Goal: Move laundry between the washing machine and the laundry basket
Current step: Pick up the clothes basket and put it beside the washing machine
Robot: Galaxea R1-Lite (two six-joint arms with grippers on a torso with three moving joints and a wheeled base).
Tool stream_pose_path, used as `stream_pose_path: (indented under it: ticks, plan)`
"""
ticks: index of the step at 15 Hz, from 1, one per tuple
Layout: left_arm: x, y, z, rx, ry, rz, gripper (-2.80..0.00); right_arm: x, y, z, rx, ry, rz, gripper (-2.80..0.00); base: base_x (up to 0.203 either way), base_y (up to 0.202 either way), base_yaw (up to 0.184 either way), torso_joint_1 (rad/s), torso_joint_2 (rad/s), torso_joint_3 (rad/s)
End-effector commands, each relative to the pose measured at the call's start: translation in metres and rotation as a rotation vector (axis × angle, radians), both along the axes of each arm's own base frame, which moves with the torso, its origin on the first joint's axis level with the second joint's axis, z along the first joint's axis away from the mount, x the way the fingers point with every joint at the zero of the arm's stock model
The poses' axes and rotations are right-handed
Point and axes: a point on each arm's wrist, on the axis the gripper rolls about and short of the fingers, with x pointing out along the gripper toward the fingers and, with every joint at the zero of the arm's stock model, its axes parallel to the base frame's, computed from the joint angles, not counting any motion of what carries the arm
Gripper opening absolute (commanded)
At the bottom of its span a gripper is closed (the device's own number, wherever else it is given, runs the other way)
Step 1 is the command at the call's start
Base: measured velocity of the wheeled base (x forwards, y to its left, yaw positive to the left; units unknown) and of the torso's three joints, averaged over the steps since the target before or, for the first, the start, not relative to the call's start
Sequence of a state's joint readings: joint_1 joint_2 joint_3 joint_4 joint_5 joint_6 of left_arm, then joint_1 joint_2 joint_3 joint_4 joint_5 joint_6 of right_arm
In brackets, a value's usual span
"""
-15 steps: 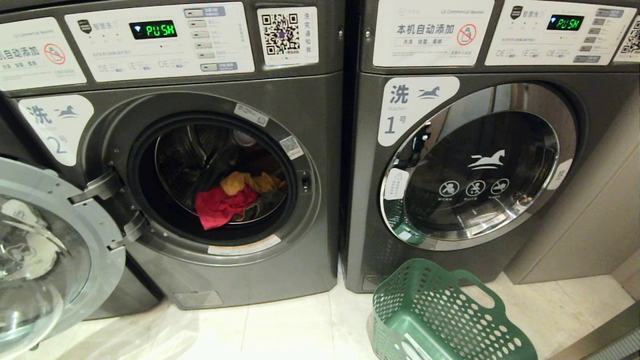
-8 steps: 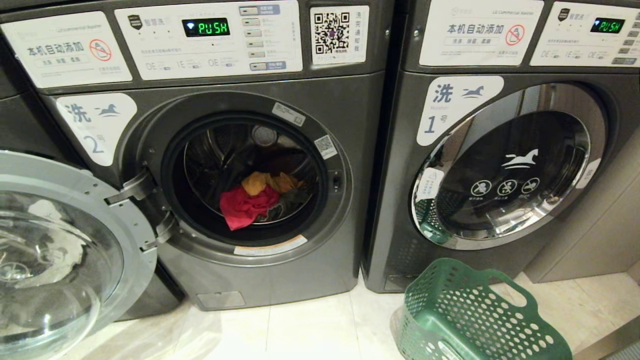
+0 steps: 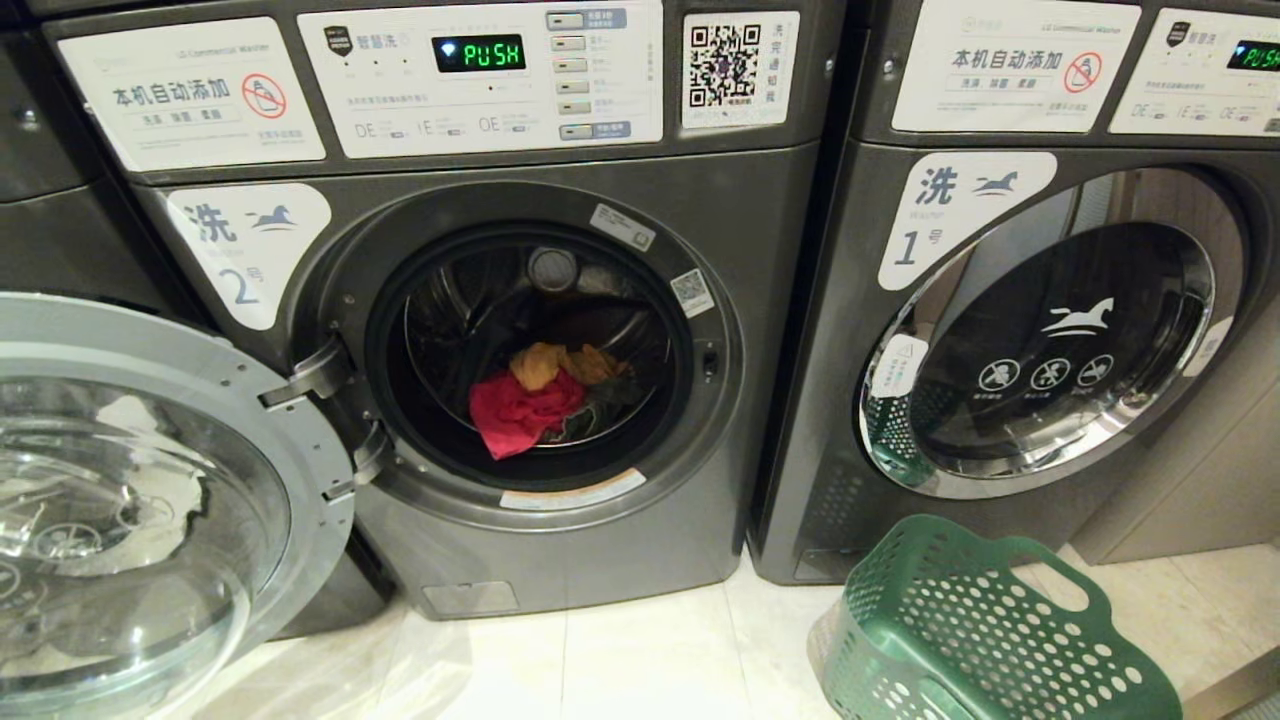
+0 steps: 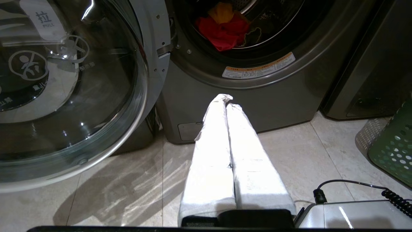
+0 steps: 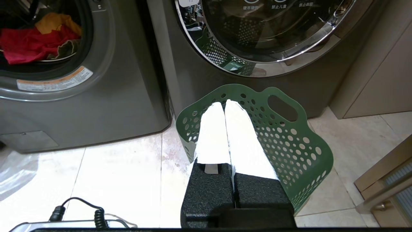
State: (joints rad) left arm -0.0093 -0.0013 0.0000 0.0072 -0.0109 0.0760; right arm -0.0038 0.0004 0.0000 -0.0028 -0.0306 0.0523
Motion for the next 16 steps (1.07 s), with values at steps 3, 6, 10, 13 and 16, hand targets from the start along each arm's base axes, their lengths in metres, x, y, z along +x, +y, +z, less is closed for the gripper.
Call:
stream_pose_path:
  ticks: [3, 6, 10, 13, 16]
  plan:
    - [0.0001, 0.0000, 0.0000, 0.002, 0.002, -0.001, -2.80, 0.0001, 0.0000, 0.0001, 0.001, 0.001, -0.001, -2.80, 0.000, 0.000, 0.000, 0.000, 0.00, 0.000]
    - [0.0001, 0.0000, 0.0000, 0.004, 0.002, -0.001, -2.80, 0.0001, 0.0000, 0.0001, 0.004, 0.001, -0.001, -2.80, 0.000, 0.000, 0.000, 0.000, 0.00, 0.000]
    - [0.0001, -0.0001, 0.0000, 0.004, 0.002, -0.001, -2.80, 0.0001, 0.0000, 0.0001, 0.003, 0.001, -0.001, -2.80, 0.000, 0.000, 0.000, 0.000, 0.00, 0.000]
    - [0.0001, -0.0001, 0.0001, 0.005, 0.000, -0.003, -2.80, 0.0001, 0.0001, 0.0002, 0.000, -0.001, 0.001, -2.80, 0.000, 0.000, 0.000, 0.000, 0.00, 0.000]
    - [0.0001, -0.0001, 0.0001, 0.002, 0.000, -0.003, -2.80, 0.0001, 0.0001, 0.0002, 0.000, -0.001, 0.001, -2.80, 0.000, 0.000, 0.000, 0.000, 0.00, 0.000]
